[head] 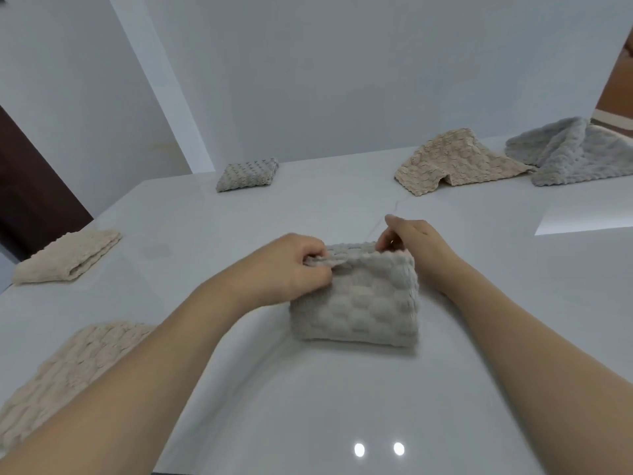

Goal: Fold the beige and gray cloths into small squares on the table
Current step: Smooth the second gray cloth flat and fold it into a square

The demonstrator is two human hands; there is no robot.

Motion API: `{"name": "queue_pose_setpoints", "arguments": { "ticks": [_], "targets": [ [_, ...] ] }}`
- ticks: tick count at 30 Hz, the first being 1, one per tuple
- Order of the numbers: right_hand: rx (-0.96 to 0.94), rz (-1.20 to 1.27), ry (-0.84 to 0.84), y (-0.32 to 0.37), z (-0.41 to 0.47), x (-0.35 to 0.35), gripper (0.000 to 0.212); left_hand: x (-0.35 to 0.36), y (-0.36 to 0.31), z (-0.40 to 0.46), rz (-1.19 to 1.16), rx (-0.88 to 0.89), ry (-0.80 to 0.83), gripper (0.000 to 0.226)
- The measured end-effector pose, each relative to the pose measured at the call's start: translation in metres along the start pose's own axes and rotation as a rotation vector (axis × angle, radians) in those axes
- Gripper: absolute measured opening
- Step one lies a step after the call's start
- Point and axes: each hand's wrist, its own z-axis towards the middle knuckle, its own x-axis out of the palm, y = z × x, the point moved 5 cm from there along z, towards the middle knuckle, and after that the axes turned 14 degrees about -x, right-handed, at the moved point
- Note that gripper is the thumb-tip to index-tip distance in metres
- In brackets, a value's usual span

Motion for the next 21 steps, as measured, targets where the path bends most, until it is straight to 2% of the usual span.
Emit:
{"name": "queue_pose_setpoints", "arguments": {
  "ticks": [2,6,10,12,16,21],
  "targets": [
    [0.027,0.000,0.018,-0.003,0.000,0.000,0.075,-0.001,0.007,0.019,-0.088,-0.031,-0.070,0.011],
    [0.108,-0.023,-0.011,-0.009,0.001,-0.001,0.075,0.009,0.016,0.053,-0.168,-0.056,-0.145,0.008],
    [0.033,-0.136,0.027,-0.014,0.005,0.001,0.050,0.029,0.032,0.069,-0.241,-0.088,-0.278,0.007],
    [0.013,-0.206,0.035,-0.016,0.007,0.002,0.048,0.035,0.040,0.070,-0.270,-0.093,-0.378,0.014],
    [-0.060,-0.371,0.041,-0.011,0.010,0.002,0.043,0.035,0.045,0.079,-0.347,-0.096,-0.409,0.024],
    [-0.119,-0.520,0.057,-0.009,0.013,0.004,0.025,0.033,0.045,0.083,-0.200,-0.143,-0.470,0.016]
  ]
}}
